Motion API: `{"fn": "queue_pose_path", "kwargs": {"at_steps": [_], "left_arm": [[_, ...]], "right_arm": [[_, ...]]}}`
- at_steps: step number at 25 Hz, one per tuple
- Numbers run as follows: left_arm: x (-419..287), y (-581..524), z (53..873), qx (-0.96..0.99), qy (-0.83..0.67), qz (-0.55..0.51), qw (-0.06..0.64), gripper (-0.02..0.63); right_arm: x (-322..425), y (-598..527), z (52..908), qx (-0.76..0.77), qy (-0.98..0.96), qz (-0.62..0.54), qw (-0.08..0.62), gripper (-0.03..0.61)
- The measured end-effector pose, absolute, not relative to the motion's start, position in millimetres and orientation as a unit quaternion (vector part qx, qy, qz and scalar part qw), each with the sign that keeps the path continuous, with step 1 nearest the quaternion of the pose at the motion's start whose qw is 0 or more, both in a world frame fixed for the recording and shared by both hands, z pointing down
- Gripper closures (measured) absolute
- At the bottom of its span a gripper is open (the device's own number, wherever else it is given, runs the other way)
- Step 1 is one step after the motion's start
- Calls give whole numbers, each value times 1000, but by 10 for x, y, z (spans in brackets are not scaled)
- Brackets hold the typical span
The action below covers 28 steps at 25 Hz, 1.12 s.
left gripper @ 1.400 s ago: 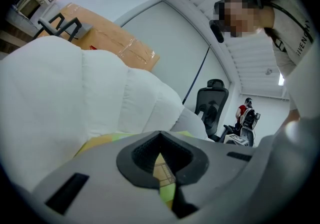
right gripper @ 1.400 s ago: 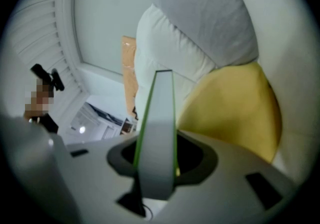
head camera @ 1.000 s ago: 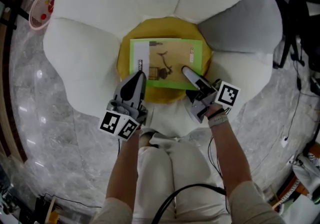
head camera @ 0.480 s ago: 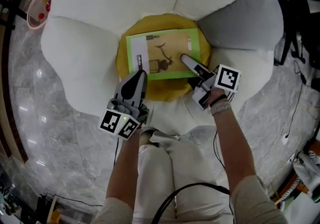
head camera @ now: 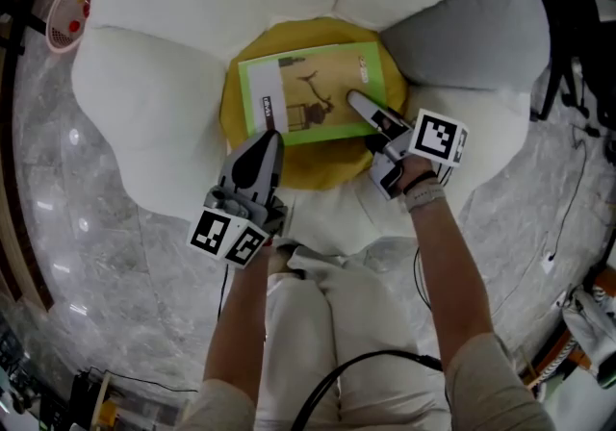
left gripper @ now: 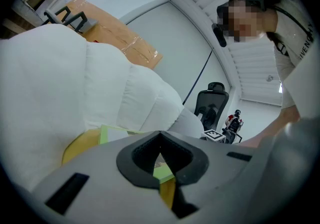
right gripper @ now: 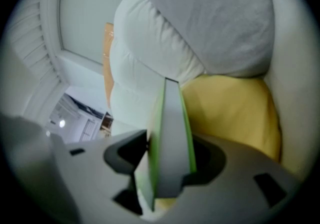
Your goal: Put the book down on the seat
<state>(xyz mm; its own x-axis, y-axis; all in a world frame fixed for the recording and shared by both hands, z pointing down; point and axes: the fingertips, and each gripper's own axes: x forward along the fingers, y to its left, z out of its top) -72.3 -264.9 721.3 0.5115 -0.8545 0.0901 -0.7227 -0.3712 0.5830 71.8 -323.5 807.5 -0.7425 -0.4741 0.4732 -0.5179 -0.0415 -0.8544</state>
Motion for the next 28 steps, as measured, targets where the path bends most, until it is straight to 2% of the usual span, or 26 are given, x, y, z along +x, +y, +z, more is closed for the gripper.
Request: {"fn": "queue_pose_path", "kwargs": {"at_steps": [19,28], "left_arm": [[-839,-2647,7190,816,-487,-117,288,591],[-830,-2677,7091,821,-483,-126,278,591]], "right_arm": [[698,-3322,8109,373,-715,587,70,287],[834,-3321,8091,380,-721,575,68,281]]}}
